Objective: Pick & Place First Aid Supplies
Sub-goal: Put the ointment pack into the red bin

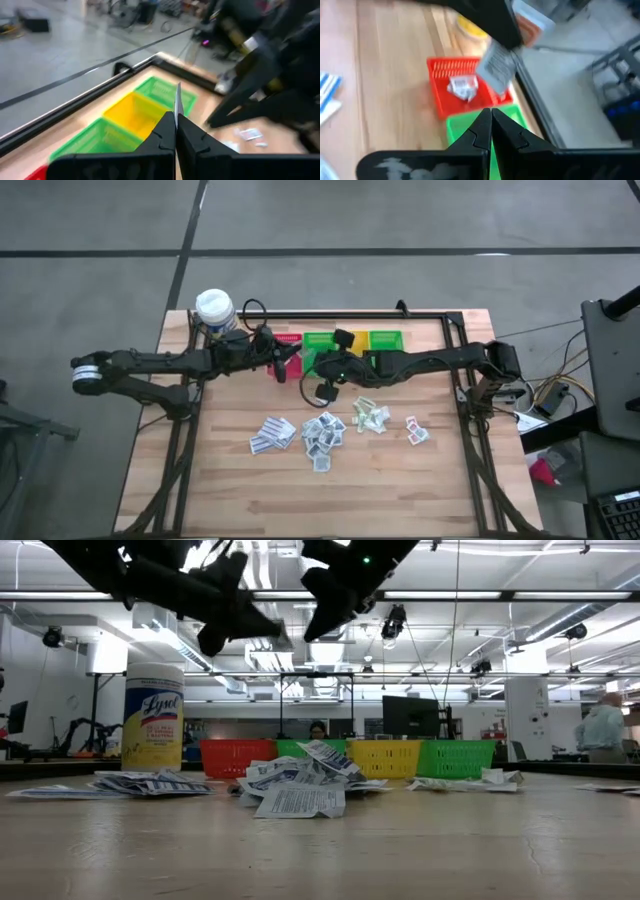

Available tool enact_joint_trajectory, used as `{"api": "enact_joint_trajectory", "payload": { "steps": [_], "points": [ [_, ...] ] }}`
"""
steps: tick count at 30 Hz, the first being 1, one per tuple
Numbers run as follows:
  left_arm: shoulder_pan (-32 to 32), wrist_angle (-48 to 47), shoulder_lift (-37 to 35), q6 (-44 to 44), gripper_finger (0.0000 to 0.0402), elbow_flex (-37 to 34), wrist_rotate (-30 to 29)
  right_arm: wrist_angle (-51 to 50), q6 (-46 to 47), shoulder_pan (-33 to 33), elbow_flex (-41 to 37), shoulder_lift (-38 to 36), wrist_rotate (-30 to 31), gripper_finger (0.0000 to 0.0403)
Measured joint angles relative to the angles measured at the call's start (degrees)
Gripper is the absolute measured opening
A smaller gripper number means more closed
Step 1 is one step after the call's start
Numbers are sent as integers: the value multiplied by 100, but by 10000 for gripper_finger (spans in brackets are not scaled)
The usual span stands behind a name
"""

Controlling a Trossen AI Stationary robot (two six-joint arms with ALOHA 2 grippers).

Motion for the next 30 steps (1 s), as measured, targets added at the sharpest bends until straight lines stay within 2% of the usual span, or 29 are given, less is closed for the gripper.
{"api": "enact_joint_trajectory", "payload": {
  "steps": [6,13,18,30],
  "points": [
    [227,-1306,2,-558,0,111,-553,-909,804,-97,0,-205,22,8],
    [793,-2831,11,-1473,0,473,-525,-1170,1318,-178,2,-458,28,8],
    [975,-4181,238,-1654,0,1007,-486,-1192,1329,-172,2,-741,24,9],
    [1096,-4684,1883,-1298,0,2086,-301,-1605,1297,-174,-4,-1439,42,9]
  ]
}}
